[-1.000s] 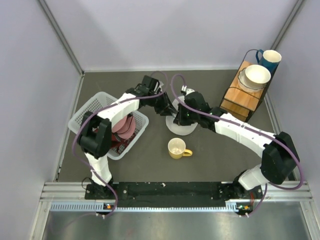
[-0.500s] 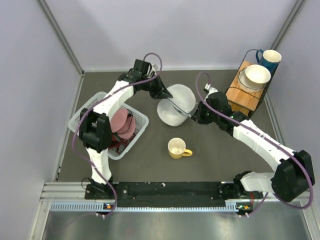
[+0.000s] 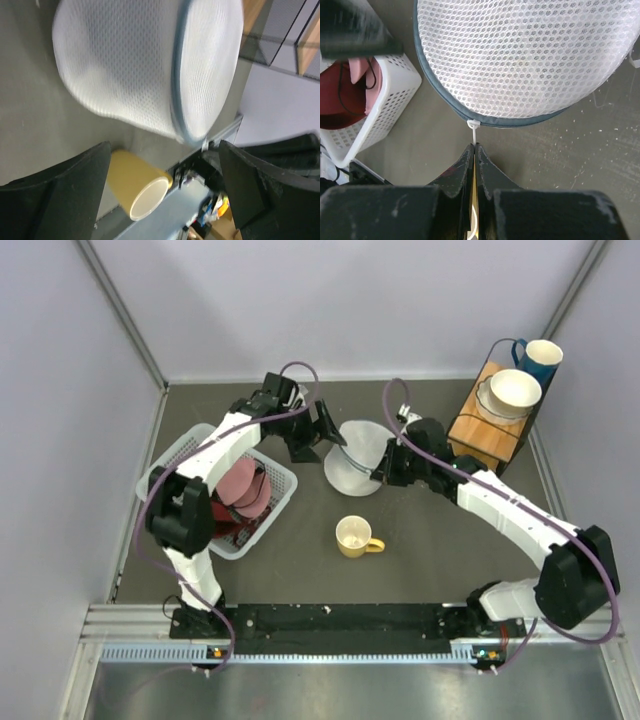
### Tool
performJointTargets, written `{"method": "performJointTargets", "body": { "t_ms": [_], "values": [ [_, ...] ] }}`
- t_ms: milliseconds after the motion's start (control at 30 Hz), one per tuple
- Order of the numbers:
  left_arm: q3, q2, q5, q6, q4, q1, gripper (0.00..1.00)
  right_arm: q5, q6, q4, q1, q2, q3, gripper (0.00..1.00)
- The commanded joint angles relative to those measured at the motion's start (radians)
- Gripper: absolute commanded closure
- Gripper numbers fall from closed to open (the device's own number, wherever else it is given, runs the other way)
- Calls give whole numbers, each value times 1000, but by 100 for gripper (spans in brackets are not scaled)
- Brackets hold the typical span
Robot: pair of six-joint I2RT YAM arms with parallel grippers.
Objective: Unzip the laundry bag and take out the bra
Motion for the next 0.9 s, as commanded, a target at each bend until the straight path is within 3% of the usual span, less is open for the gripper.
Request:
{"method": "performJointTargets", "body": {
  "t_ms": [0,200,300,400,467,667,867],
  "values": [
    [-200,-181,-10,-95,174,-52,8,-24,22,53,10,33,68,100],
    [-220,-106,44,-143,263,-89,19,-47,12,57,12,50,83,100],
    [-191,-70,36,-153,294,-93,36,-56,9,55,10,44,69,100],
    [-130,-38,35,-140,283,-92,66,-40,-10,35,10,29,51,100],
    [-97,-18,28,-120,228,-89,100,15,-48,6,10,6,46,100],
    [-65,2,74,-46,182,-44,100,234,-223,-158,-16,-43,48,100],
    [-39,14,114,-14,163,-15,100,282,-275,-184,-49,-50,48,100]
  ]
}}
